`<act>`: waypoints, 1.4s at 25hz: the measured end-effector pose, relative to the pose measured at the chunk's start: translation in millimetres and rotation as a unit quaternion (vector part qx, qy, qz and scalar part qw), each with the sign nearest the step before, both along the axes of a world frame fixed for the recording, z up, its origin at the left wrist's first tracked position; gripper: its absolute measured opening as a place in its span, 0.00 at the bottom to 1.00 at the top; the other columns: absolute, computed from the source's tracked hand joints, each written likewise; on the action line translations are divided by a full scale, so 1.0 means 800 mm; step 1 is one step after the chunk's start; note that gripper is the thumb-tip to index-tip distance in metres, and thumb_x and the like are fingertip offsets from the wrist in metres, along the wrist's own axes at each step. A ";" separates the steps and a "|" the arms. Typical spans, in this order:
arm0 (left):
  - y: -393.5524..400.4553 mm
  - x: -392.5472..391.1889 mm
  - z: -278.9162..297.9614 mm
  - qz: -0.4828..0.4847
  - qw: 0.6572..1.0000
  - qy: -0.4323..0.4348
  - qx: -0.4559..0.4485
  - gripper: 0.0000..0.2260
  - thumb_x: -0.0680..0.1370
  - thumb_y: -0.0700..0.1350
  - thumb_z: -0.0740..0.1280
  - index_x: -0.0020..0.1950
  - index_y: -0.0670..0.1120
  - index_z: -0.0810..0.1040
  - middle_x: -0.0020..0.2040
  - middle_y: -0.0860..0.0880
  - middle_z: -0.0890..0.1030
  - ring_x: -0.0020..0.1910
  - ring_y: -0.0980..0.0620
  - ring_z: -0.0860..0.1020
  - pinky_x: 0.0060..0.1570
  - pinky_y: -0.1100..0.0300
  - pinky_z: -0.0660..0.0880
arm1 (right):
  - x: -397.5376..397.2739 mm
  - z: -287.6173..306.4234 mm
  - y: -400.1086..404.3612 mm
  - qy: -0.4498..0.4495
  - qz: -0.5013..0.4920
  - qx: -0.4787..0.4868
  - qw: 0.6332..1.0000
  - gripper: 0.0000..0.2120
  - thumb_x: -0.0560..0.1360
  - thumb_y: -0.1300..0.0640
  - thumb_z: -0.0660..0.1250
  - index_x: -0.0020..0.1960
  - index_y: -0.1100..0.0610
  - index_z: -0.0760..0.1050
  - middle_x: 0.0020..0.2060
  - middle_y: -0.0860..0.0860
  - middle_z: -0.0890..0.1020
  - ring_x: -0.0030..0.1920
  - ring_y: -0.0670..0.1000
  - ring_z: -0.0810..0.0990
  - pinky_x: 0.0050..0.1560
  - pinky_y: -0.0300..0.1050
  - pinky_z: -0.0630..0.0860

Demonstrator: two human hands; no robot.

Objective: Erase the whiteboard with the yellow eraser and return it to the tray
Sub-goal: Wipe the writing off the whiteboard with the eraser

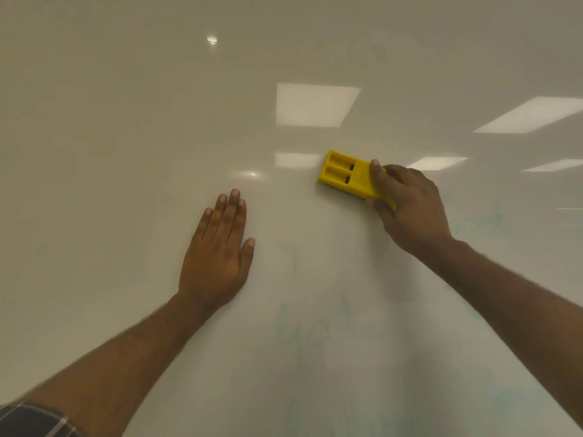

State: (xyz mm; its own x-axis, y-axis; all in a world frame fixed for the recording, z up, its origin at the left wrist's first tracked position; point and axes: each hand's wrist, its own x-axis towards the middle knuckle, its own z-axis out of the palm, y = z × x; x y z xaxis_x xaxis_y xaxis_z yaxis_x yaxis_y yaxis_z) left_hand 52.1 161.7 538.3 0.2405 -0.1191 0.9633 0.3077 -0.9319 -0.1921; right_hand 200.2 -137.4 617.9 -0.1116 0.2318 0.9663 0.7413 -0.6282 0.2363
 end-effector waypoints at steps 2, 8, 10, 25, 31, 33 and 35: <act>0.000 0.000 -0.001 0.000 1.000 -0.001 0.002 0.29 0.84 0.52 0.49 0.82 0.39 0.53 0.83 0.44 0.52 0.83 0.45 0.51 0.80 0.46 0.53 | 0.001 -0.038 -0.001 -0.037 0.012 -0.041 0.998 0.29 0.73 0.58 0.70 0.72 0.58 0.69 0.60 0.62 0.78 0.55 0.66 0.77 0.55 0.55 0.73; -0.003 0.001 -0.009 -0.002 1.000 -0.007 0.001 0.29 0.84 0.52 0.49 0.82 0.39 0.53 0.83 0.44 0.52 0.83 0.46 0.51 0.80 0.46 0.53 | 0.034 -0.128 -0.062 -0.116 -0.012 -0.167 0.979 0.24 0.79 0.49 0.62 0.73 0.55 0.68 0.62 0.57 0.78 0.59 0.61 0.77 0.61 0.52 0.70; -0.004 0.002 -0.010 0.000 1.000 -0.011 -0.002 0.29 0.84 0.52 0.49 0.82 0.39 0.53 0.83 0.44 0.52 0.83 0.46 0.51 0.80 0.46 0.53 | 0.038 -0.100 -0.066 -0.107 -0.021 -0.131 0.985 0.25 0.78 0.50 0.64 0.73 0.56 0.68 0.59 0.59 0.79 0.56 0.63 0.78 0.57 0.53 0.71; 0.002 0.004 -0.017 0.006 1.000 -0.020 0.003 0.28 0.85 0.51 0.50 0.83 0.41 0.52 0.83 0.46 0.53 0.83 0.48 0.50 0.80 0.46 0.53 | 0.019 -0.078 -0.004 -0.209 0.012 -0.178 0.961 0.24 0.78 0.50 0.61 0.70 0.61 0.72 0.52 0.59 0.80 0.42 0.61 0.78 0.41 0.49 0.71; 0.002 0.006 -0.017 0.011 1.000 -0.024 0.001 0.28 0.84 0.50 0.50 0.82 0.40 0.53 0.83 0.46 0.53 0.83 0.48 0.51 0.80 0.46 0.53 | -0.017 -0.036 0.065 -0.085 0.049 -0.035 0.995 0.29 0.72 0.48 0.67 0.71 0.59 0.71 0.52 0.59 0.79 0.46 0.61 0.77 0.45 0.49 0.66; 0.003 0.005 -0.017 0.010 1.000 -0.026 0.005 0.27 0.84 0.49 0.51 0.82 0.40 0.55 0.83 0.45 0.54 0.83 0.47 0.52 0.80 0.45 0.54 | -0.022 -0.072 0.077 -0.128 0.069 -0.082 0.986 0.27 0.74 0.49 0.67 0.70 0.58 0.72 0.52 0.57 0.80 0.45 0.60 0.77 0.44 0.49 0.66; 0.004 0.003 -0.018 0.012 1.000 -0.027 0.010 0.28 0.84 0.50 0.51 0.82 0.39 0.55 0.83 0.45 0.55 0.83 0.46 0.52 0.80 0.46 0.54 | -0.019 -0.113 0.068 -0.163 0.079 -0.142 0.973 0.25 0.76 0.50 0.64 0.71 0.58 0.71 0.54 0.56 0.80 0.46 0.59 0.78 0.46 0.49 0.68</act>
State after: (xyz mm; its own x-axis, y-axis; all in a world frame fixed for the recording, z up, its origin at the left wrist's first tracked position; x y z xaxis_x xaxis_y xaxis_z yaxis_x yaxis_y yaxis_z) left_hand 54.9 165.2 523.7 0.1914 -0.1326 0.9725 0.3398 -0.9206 -0.1924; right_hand 185.2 -83.1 527.5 -0.4580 0.4403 0.7722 0.6789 -0.3876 0.6236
